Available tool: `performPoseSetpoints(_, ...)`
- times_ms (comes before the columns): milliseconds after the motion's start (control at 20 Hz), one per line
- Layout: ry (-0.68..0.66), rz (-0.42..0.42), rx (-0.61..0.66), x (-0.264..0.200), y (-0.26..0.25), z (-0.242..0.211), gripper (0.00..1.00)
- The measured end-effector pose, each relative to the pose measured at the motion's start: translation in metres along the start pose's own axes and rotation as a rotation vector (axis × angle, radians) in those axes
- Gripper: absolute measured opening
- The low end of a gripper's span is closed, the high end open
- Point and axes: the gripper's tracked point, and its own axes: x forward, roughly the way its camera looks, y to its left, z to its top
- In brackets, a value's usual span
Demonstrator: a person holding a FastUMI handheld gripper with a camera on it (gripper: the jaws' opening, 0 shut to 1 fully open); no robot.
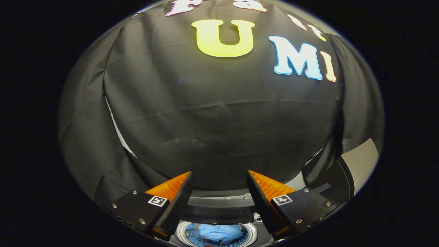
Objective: Put the clothes into the washing machine and then close the washing machine lid.
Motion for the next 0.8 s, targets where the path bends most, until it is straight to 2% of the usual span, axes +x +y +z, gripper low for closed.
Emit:
performPoseSetpoints(400, -0.082, 0.023, -0.012, -0.021, 0.002, -0.009, 0.96)
performPoseSetpoints(800, -0.096, 0.044, -0.021, -0.044, 0.004, -0.024, 0.96)
